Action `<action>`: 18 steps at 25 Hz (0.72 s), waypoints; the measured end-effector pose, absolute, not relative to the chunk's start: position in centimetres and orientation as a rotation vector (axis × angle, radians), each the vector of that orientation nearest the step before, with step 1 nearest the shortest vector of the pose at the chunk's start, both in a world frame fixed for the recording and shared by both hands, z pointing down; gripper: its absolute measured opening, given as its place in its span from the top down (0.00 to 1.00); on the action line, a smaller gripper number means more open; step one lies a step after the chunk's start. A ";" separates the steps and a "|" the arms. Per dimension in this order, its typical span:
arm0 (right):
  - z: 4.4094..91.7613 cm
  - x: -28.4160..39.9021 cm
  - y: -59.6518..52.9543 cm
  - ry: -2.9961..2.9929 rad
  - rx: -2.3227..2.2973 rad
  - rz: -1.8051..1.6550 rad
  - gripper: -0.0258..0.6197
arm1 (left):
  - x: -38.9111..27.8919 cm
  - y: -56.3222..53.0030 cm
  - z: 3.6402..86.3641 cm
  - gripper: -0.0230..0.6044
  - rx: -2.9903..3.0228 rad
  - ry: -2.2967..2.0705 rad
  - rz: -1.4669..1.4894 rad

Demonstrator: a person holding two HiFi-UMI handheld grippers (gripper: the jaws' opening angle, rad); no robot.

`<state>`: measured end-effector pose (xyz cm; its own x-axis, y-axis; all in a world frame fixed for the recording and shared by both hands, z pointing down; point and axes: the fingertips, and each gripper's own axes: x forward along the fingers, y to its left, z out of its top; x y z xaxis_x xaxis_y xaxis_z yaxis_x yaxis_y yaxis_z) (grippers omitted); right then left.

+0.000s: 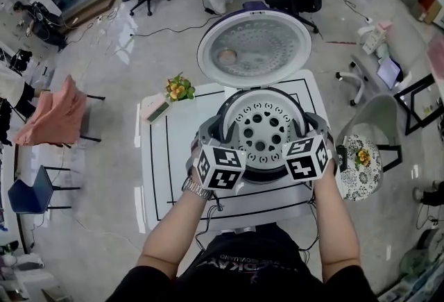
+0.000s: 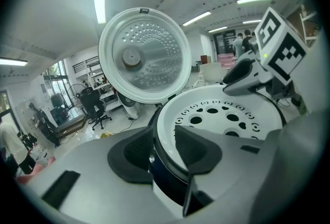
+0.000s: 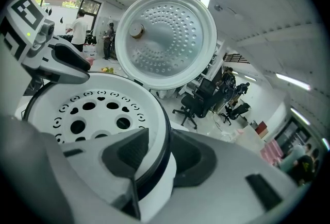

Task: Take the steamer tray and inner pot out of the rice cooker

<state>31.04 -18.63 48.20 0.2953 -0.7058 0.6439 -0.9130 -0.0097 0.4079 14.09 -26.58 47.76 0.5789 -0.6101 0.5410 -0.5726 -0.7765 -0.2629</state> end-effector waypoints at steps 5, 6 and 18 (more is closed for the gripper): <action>48.1 31.2 -18.7 -1.462 1.777 0.327 0.75 | 14.0 -26.6 47.4 0.82 -2.709 1.035 -0.966; 48.1 31.1 -18.7 -1.462 1.777 0.333 0.75 | 14.0 -26.6 47.4 0.82 -2.710 1.033 -0.965; 48.7 31.6 -18.5 -1.437 1.754 0.414 0.71 | 13.9 -26.5 47.3 0.80 -2.728 1.026 -0.918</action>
